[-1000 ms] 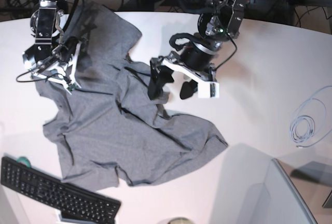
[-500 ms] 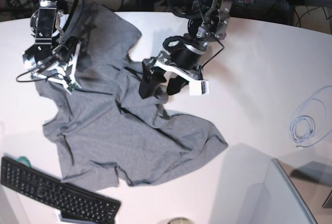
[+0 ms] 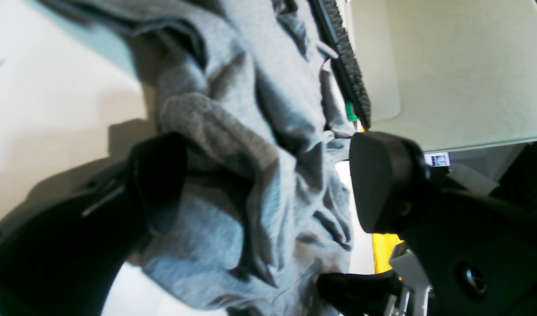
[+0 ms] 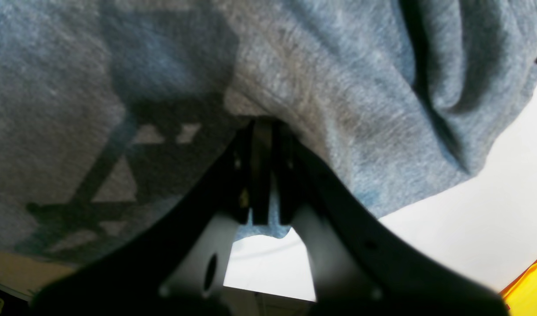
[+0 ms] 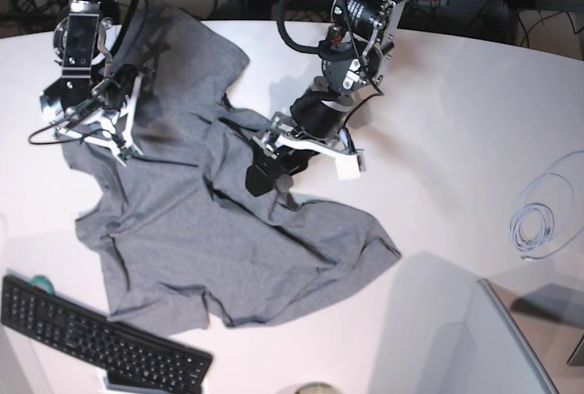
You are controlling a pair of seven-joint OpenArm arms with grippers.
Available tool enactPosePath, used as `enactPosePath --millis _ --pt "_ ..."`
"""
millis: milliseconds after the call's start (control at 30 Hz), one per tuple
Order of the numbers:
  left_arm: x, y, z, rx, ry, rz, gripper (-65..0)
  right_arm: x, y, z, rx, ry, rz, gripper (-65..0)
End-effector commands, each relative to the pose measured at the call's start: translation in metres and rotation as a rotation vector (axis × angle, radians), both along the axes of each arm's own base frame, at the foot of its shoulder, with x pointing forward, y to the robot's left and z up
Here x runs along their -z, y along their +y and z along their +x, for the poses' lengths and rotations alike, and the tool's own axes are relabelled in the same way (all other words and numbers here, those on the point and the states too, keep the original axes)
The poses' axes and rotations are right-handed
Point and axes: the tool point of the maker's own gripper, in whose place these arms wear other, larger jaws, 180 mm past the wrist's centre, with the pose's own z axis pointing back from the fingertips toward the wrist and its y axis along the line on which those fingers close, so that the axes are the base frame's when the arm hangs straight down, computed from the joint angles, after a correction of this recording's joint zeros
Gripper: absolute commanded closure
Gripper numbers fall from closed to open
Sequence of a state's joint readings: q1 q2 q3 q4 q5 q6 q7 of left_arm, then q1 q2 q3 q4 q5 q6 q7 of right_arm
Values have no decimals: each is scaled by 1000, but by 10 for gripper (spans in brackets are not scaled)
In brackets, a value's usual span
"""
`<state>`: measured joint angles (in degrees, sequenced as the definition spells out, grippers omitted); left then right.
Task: Layout the t-shirt on the table in an organized manner, then fold the t-shirt properly
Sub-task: 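Drag the grasped fabric with the left gripper toward its own arm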
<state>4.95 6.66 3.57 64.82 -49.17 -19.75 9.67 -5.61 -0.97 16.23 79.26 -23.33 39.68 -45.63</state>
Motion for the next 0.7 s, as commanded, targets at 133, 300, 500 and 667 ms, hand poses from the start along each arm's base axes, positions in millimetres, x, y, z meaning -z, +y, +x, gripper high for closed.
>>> enactPosePath --millis 133,300,500,667 --pt "-19 -5 17 -2 -61 -26 -553 15 6 -24 -5 78 11 -24" --pt "-22 -6 26 4 -71 -24 -428 14 6 -22 -5 73 11 -24" --pt "-6 -24 20 81 -14 -19 -283 14 6 -21 -5 71 11 -24" --pt "-8 -24 21 84 -18 -19 -267 14 6 -21 -5 71 11 -24"
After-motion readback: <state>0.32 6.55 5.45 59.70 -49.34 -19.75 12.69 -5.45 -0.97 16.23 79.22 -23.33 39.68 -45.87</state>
